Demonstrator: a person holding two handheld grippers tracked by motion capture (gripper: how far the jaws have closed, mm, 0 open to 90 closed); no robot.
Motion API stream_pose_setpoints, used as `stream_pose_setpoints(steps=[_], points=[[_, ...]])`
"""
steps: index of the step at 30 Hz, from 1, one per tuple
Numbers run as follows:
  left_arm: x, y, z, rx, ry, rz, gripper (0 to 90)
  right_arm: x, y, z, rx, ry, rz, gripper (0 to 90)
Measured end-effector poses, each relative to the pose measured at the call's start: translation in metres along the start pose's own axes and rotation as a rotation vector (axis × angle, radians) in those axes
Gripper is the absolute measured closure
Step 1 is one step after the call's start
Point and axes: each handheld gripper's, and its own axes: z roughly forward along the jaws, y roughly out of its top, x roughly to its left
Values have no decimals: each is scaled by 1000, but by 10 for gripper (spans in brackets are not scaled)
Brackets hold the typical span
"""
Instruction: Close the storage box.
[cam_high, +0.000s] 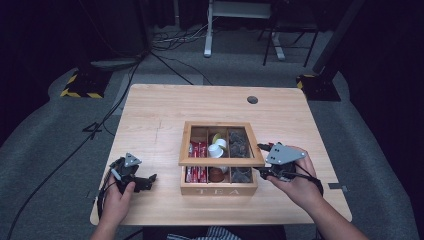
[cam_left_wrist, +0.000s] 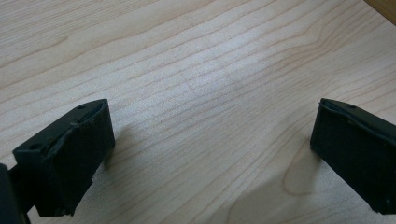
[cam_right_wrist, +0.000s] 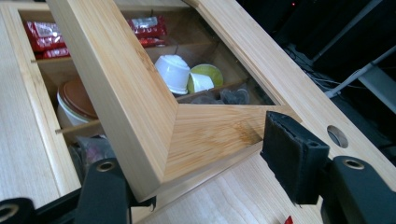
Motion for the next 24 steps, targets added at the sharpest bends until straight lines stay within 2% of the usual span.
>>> stream_pose_setpoints(steps=[11, 24], points=[[0, 0, 0, 0, 0, 1, 0, 11, -9, 1, 14, -3, -34, 387], [0, 0, 0, 0, -1, 0, 0, 16, -17, 3, 27, 6, -37, 362]])
